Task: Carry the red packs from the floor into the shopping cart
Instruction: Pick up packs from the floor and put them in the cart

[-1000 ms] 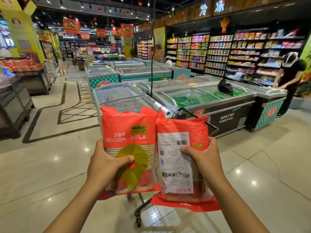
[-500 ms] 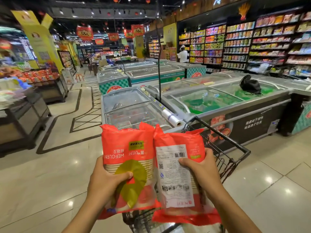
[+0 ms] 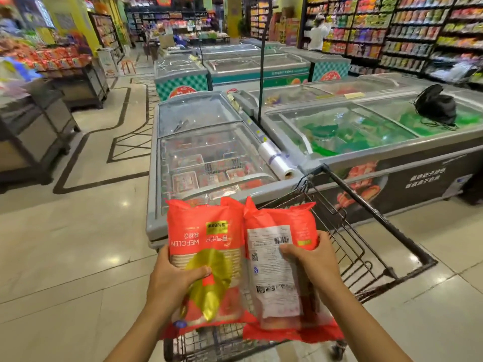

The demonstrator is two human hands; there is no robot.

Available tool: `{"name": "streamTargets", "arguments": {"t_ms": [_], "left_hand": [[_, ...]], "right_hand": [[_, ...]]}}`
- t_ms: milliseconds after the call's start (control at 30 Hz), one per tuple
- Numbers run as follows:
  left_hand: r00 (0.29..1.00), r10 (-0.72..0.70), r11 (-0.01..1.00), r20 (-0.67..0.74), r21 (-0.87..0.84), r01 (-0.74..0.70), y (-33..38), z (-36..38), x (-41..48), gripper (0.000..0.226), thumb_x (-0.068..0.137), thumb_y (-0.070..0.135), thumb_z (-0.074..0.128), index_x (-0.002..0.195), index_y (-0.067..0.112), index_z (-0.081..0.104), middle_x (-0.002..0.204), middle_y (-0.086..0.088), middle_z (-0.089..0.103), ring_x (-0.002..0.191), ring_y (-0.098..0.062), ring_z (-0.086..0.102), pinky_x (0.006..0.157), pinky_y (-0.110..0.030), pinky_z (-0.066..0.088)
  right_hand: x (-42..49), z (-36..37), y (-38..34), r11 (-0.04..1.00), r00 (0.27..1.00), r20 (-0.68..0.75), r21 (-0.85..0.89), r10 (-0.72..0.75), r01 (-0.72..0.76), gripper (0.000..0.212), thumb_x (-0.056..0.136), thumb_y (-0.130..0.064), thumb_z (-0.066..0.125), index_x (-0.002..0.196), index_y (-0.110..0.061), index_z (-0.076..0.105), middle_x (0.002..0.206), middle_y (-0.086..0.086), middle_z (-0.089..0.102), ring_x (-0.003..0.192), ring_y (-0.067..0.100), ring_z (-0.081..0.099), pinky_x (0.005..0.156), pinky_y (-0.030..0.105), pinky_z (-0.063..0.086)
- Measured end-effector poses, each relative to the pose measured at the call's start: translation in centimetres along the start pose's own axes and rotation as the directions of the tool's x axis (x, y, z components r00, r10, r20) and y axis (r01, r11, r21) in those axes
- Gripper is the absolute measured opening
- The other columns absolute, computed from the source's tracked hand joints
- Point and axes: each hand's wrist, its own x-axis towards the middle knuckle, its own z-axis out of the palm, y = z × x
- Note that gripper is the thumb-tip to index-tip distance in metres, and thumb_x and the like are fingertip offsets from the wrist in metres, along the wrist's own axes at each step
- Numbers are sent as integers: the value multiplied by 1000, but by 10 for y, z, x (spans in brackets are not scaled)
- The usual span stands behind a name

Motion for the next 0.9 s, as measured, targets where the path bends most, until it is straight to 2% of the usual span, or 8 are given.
{"name": "streamTargets", "arguments": {"t_ms": [133, 267, 367, 433, 600, 733, 800, 900], "left_hand": [[998, -57, 998, 2, -25, 57, -37, 32, 65, 110, 25, 42, 101, 123, 28, 54, 108, -1, 76, 91, -25, 77, 85, -57, 60], [982, -188, 980, 24, -56, 189, -64, 66, 115, 85, 52, 5, 101, 119, 15, 50, 101, -7, 71, 84, -23, 71, 69, -36, 53], [956, -290, 956, 45, -41, 291, -97, 85, 141, 89, 43, 19, 102, 119, 19, 55, 100, -8, 76, 83, -25, 76, 75, -43, 59], [938, -344, 939, 51, -16, 345, -122, 94, 155, 88, 46, 16, 103, 119, 21, 52, 98, -6, 76, 81, -26, 75, 81, -50, 60], [887, -461, 885, 14, 84, 458, -165, 120, 176, 85, 45, 22, 99, 116, 22, 51, 97, -2, 71, 81, -21, 68, 72, -38, 55], [852, -522, 850, 27, 99, 518, -215, 141, 193, 93, 27, 39, 96, 107, 28, 51, 97, 0, 74, 86, -27, 73, 85, -53, 59], [824, -567, 814, -16, 140, 563, -249, 159, 205, 86, 34, 32, 98, 105, 24, 50, 95, 1, 72, 84, -24, 71, 83, -47, 59], [790, -613, 777, -24, 165, 608, -281, 180, 225, 76, 54, 12, 101, 113, 15, 53, 93, 0, 71, 78, -16, 67, 64, -28, 50]], "right_hand": [[63, 20, 14, 997, 999, -6, -60, 43, -44, 66, 54, -26, 96, 107, -22, 57, 98, 7, 75, 80, 24, 75, 77, 50, 63], [125, 42, 39, 980, 992, -16, -158, 121, -122, 68, 49, -35, 96, 105, -27, 58, 98, 2, 75, 85, 23, 75, 81, 51, 62], [158, 55, 71, 955, 980, -29, -221, 198, -199, 75, 42, -45, 95, 106, -31, 58, 98, -2, 76, 87, 22, 75, 84, 51, 61], [178, 65, 94, 934, 970, -22, -267, 240, -237, 75, 42, -46, 94, 107, -30, 59, 97, -3, 76, 86, 21, 75, 85, 49, 61], [214, 82, 153, 838, 935, -52, -427, 351, -339, 59, 61, -30, 97, 106, -22, 61, 94, 1, 74, 81, 21, 71, 81, 41, 59], [243, 92, 191, 777, 909, -60, -497, 413, -386, 63, 62, -34, 96, 113, -17, 61, 101, 4, 74, 88, 24, 70, 82, 38, 57], [269, 106, 236, 726, 888, -57, -553, 457, -409, 66, 64, -36, 95, 116, -16, 61, 105, 5, 73, 93, 26, 69, 81, 36, 53], [303, 123, 274, 693, 870, -33, -590, 491, -414, 63, 66, -36, 94, 115, -17, 61, 105, 4, 72, 95, 26, 69, 85, 37, 55]]}}
